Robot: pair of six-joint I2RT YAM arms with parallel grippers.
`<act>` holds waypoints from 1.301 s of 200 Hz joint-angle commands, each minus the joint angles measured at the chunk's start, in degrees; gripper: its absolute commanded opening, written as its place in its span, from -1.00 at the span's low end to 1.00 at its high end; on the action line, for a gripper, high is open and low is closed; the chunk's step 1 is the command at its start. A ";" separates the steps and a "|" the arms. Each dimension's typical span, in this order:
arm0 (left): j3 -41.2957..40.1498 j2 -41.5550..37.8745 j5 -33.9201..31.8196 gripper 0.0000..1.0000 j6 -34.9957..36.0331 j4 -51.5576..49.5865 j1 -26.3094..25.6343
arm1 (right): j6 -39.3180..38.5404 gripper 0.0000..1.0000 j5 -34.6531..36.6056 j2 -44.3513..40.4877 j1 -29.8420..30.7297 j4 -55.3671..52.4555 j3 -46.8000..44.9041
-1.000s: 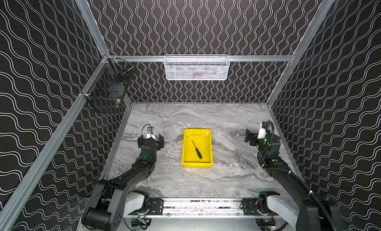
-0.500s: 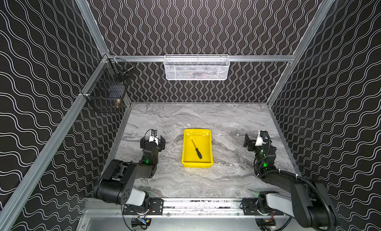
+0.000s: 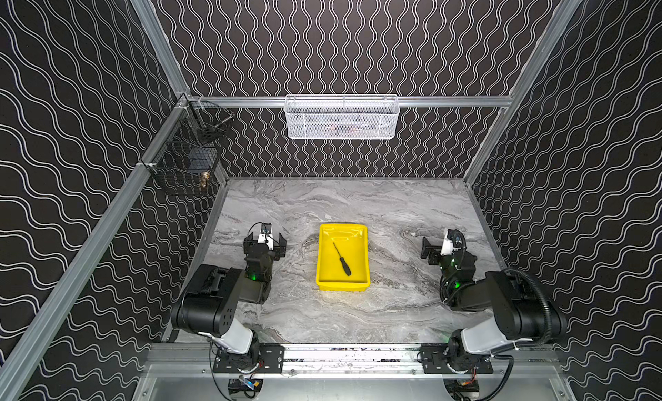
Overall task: Put the screwdriver in the bin
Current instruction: Reset both arms
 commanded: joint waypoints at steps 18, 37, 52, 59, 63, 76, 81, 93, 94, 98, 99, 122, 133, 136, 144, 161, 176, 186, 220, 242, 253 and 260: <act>0.83 4.49 5.07 0.98 -5.38 2.97 4.39 | 5.09 0.99 -1.39 0.93 -3.16 2.33 2.40; 3.03 3.70 7.05 0.97 -5.06 -3.41 4.61 | 5.01 0.99 0.29 -0.20 -2.99 -2.08 3.50; 3.86 4.62 9.74 0.97 -3.67 -3.56 4.58 | 4.94 0.99 0.30 0.67 -2.99 1.09 2.74; 4.97 4.35 13.49 0.98 -2.67 -5.99 4.64 | 4.81 0.98 0.50 0.63 -2.90 0.92 2.79; 5.59 4.75 15.50 0.98 -1.42 -6.37 4.60 | 4.87 0.99 0.58 0.48 -2.82 0.40 2.95; 4.78 4.31 19.89 0.97 -0.77 -5.73 5.05 | 4.65 0.99 0.94 0.43 -2.58 0.24 2.98; 4.68 4.55 20.87 0.97 -0.42 -4.82 5.09 | 4.56 0.99 0.85 0.47 -2.55 0.62 2.83; 4.68 4.39 21.28 0.97 -0.54 -5.42 5.26 | 3.08 0.99 -2.84 0.53 -2.55 0.12 3.10; 4.69 4.38 21.25 0.97 -0.55 -5.49 5.26 | 3.06 0.98 -3.01 0.49 -2.55 0.13 3.04; 4.69 4.42 21.28 0.97 -0.62 -5.23 5.27 | 2.77 0.99 -3.87 0.37 -2.53 0.37 2.71; 4.69 4.48 21.29 0.97 -0.63 -5.04 5.27 | 2.73 0.99 -4.14 0.37 -2.54 0.48 2.62; 5.13 4.93 15.50 0.98 -2.09 -5.21 5.27 | 1.86 0.99 -6.72 0.65 -2.55 2.51 1.88; 4.81 4.67 14.15 0.98 -2.56 -4.98 5.27 | 2.97 0.99 -4.30 0.71 -2.55 0.67 2.85; 4.78 4.69 13.85 0.98 -2.69 -4.88 5.27 | 3.56 0.98 -3.18 0.71 -2.55 0.21 3.09; 4.61 4.75 13.66 0.98 -2.66 -4.49 5.27 | 4.02 0.99 -1.26 0.63 -2.55 -0.07 3.08; 4.73 4.79 13.88 0.98 -2.57 -4.47 5.18 | 3.93 0.99 -1.15 0.71 -2.55 0.50 2.98; 4.73 4.70 13.84 0.98 -2.48 -4.61 5.11 | 3.93 0.98 -1.15 0.71 -2.55 0.33 2.99; 4.86 4.62 13.74 0.98 -2.33 -5.09 5.03 | 3.93 0.99 -1.15 0.71 -2.55 0.36 2.98; 5.26 4.84 15.04 0.98 -1.87 -5.66 4.92 | 3.93 0.99 -1.15 0.67 -2.55 0.40 2.99; 5.58 5.05 15.50 0.98 -1.96 -6.19 5.00 | 3.93 0.99 -1.15 0.72 -2.55 0.41 2.98; 5.49 4.97 15.42 0.98 -1.87 -5.96 5.00 | 3.93 0.99 -1.15 0.71 -2.55 0.37 3.02; 5.43 4.89 15.22 0.98 -1.91 -5.83 5.00 | 3.93 0.99 -1.15 0.71 -2.55 0.32 2.98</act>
